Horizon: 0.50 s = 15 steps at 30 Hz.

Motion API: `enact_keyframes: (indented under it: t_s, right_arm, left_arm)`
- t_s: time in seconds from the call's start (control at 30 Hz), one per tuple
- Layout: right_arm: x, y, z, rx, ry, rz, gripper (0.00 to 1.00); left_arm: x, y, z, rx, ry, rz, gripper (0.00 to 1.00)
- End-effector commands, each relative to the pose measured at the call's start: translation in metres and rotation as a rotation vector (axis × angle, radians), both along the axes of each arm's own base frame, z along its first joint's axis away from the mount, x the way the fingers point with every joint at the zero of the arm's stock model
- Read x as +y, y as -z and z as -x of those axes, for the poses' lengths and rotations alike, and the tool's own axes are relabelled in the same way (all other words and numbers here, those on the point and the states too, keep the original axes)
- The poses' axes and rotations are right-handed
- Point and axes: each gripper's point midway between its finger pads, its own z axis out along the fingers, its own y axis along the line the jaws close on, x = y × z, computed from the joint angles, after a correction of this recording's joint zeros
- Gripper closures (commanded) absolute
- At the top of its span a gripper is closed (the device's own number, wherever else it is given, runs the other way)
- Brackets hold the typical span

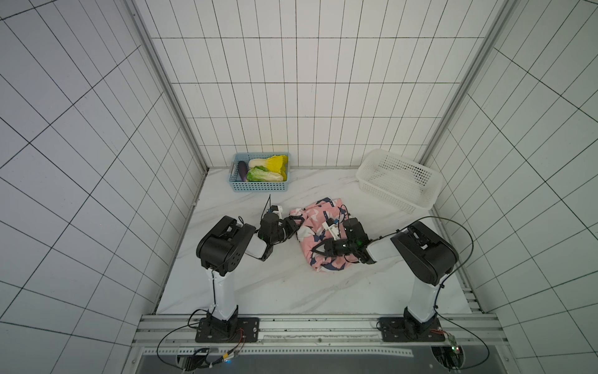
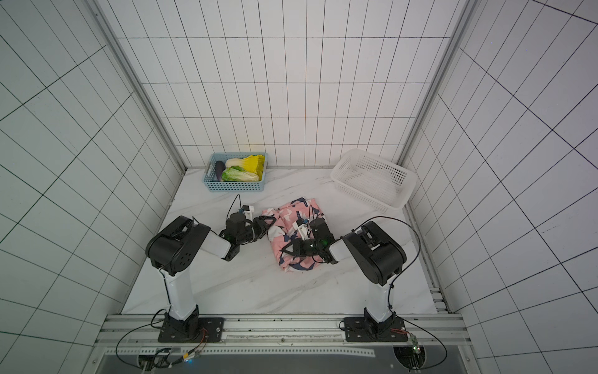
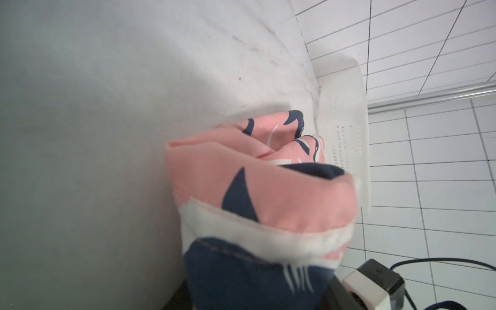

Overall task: Roll up the shorts
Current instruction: Roll the shorts at the center of the board.

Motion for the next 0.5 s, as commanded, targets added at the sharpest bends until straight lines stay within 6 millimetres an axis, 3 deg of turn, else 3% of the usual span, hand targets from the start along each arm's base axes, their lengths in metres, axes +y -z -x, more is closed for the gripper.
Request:
enact_keyframes:
  t_s: [0.0,0.07,0.1,0.17,0.23,0.47]
  right_arm:
    - [-0.020,0.035,0.016,0.099,0.009,0.105,0.72]
    - [-0.024,0.035,0.017,0.091,0.004,0.135,0.68]
    - [-0.026,0.034,0.017,0.086,0.003,0.150,0.64]
    - [-0.034,0.032,0.017,0.056,0.004,0.224,0.49]
    - [-0.043,0.025,0.017,0.005,-0.015,0.309,0.42]
    - [-0.071,-0.040,0.000,-0.345,-0.007,0.639,0.26]
  left_arm:
    - [-0.007,0.005,-0.003,0.024,0.017,0.023,0.79]
    - [-0.006,-0.002,-0.007,0.014,0.010,0.031,0.98]
    - [-0.005,-0.006,-0.008,0.011,0.004,0.026,1.00]
    - [0.001,-0.013,-0.009,0.014,-0.019,-0.022,1.00]
    - [0.009,-0.021,-0.009,0.015,-0.044,-0.102,1.00]
    - [0.043,-0.031,0.007,0.112,-0.157,-0.409,1.00]
